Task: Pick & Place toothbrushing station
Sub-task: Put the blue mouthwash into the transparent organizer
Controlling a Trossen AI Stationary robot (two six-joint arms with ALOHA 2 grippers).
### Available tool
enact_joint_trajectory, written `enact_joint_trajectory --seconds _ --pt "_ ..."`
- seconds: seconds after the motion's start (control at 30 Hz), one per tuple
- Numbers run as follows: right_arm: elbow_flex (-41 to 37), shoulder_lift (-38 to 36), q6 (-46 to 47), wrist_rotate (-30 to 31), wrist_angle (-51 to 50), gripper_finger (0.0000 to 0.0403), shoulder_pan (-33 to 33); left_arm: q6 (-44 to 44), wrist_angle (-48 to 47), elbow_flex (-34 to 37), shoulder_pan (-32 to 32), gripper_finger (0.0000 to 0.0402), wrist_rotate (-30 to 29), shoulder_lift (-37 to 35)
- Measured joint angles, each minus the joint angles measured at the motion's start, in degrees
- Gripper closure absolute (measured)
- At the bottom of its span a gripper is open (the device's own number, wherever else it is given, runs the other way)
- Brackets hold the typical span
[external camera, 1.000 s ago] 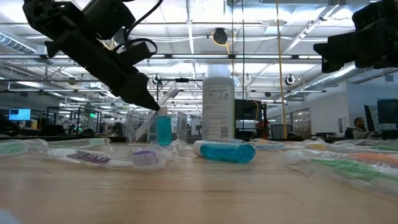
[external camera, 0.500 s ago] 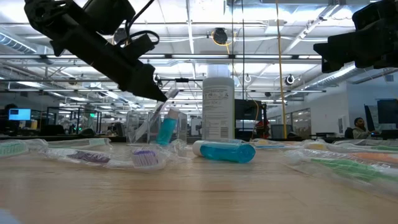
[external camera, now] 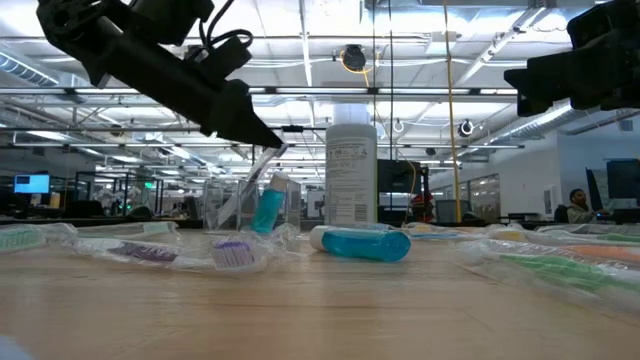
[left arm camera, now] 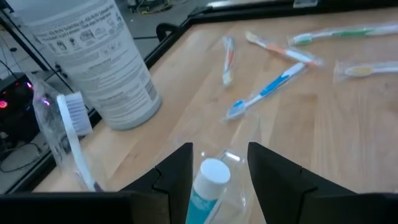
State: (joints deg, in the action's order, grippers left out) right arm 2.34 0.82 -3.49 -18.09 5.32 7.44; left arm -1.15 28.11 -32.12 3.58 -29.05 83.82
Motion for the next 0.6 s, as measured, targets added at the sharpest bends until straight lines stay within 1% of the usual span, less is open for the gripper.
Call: enact_joint_trajectory --seconds 0.1,0.2,0.27,0.4,0.53,0.6 --pt "0.0 0.0 0.0 0.0 0.0 0.0252 0.0 -0.8 2.4 0.0 -0.4 0.0243 0.6 2.6" --pt "0.0 0.0 0.0 0.0 0.0 0.0252 0.0 -4.3 6.1 0.0 -0.3 0.0243 0.6 5.6" --pt "0.0 0.0 -0.1 0.0 0.0 0.0252 0.0 -5.7 6.2 -0.4 -0.2 0.0243 0.6 7.3" --pt "0.0 0.0 -0.2 0.0 0.0 0.0252 0.0 -5.9 1.2 -3.3 -0.7 0.0243 0.0 9.3" --pt "0.0 0.0 -0.2 0.0 0.0 0.0252 0.0 -3.1 -6.9 -6.8 -0.8 0.0243 -6.2 9.8" --pt "0.0 0.0 -0.2 0.0 0.0 0.0252 0.0 -1.1 -8.1 -7.8 -0.8 0.0243 -8.3 9.9"
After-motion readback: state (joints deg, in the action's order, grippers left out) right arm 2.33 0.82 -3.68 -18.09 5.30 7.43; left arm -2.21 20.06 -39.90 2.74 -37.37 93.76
